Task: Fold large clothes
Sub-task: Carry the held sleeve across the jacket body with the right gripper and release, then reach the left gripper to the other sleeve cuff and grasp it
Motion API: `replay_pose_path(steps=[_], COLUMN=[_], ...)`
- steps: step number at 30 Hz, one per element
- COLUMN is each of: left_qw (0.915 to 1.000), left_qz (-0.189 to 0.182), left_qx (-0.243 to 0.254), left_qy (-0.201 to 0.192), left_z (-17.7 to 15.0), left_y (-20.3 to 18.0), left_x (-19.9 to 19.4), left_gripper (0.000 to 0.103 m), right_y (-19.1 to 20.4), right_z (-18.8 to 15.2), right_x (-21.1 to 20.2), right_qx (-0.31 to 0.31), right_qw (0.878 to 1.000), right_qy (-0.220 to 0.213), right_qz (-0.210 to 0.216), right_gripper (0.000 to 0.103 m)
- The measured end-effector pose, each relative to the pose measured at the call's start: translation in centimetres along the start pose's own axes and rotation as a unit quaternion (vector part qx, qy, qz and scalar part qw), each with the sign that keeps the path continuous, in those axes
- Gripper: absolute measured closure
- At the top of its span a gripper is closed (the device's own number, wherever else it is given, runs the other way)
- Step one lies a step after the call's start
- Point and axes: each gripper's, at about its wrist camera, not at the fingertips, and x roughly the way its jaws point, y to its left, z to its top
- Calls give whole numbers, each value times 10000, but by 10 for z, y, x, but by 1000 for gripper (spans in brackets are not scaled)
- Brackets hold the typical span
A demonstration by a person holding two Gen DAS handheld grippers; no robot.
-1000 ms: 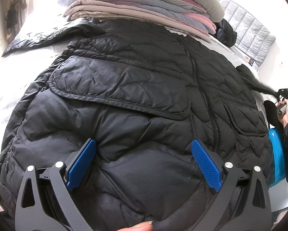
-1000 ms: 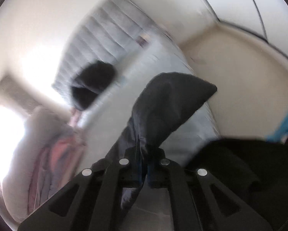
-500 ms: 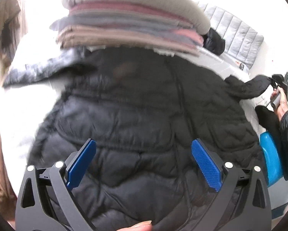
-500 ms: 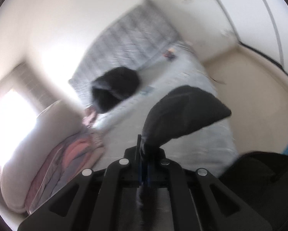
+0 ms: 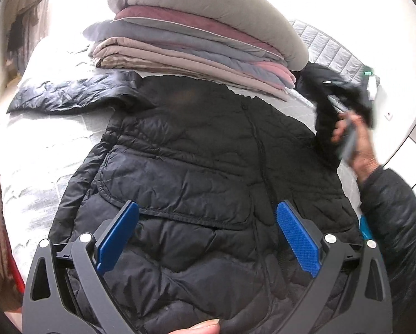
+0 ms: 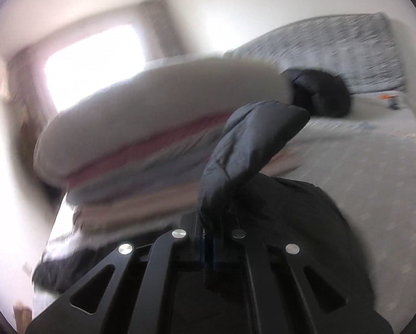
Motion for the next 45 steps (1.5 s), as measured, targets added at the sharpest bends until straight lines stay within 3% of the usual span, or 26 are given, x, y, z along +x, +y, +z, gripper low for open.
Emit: replay_pose_path(steps=[4, 6, 8, 11, 14, 18, 20, 23, 28, 30, 32, 34, 37, 40, 42, 45], left_qw=[10000, 9999, 9999, 9999, 9997, 9998, 9998, 9997, 9996, 9994, 9984, 9955, 9872, 9793, 9702, 9648], left_qz=[-16, -8, -11, -32, -68, -62, -34, -25, -13, -109, -310, -645, -1074, -1194, -1305, -1299], left_qx=[-80, -94, -98, -133, -178, -163, -151, -196, -231, -287, -407, -608, -1104, -1614, -2043, -2255], left_qy=[39, 39, 48, 85, 130, 112, 89, 107, 146, 187, 245, 331, 415, 266, -26, -374], left_z=[1, 1, 0, 0, 0, -1, 0, 0, 0, 1, 2, 5, 10, 25, 45, 71], left_y=[5, 7, 7, 9, 9, 8, 9, 12, 16, 18, 22, 29, 51, 87, 127, 177], left_x=[1, 0, 0, 0, 1, 0, -1, 0, 2, 3, 4, 6, 7, -4, -20, -35], left_gripper=[7, 7, 7, 7, 7, 7, 7, 7, 7, 7, 7, 7, 7, 7, 7, 7], right_y=[35, 40, 46, 60, 49, 20, -12, -49, -41, -21, -4, 15, 26, 30, 35, 40], right_z=[-66, -94, -117, -121, -106, -80, -78, -105, -94, -88, -91, -102, -130, -156, -167, -169], right_x=[67, 91, 102, 83, 54, 38, 45, 81, 54, 27, -2, -26, -61, -89, -102, -120], right_qx=[-229, -239, -361, -560, -434, 312, 842, 1367, 1476, 1141, 818, 647, 737, 920, 896, 1040], right_qw=[9943, 9854, 9761, 9744, 9827, 9948, 9909, 9695, 9728, 9810, 9852, 9858, 9830, 9801, 9765, 9745], right_qy=[1037, 1674, 2115, 2085, 1625, 925, 1030, 1985, 1782, 1559, 1473, 1488, 1565, 1633, 1829, 1794], right_qz=[71, 185, 351, 625, 777, 274, -213, -445, -76, 180, 327, 423, 616, 659, 709, 857], right_gripper=[96, 73, 63, 47, 46, 43, 42, 41, 42, 42, 42, 35, 30, 30, 30, 30])
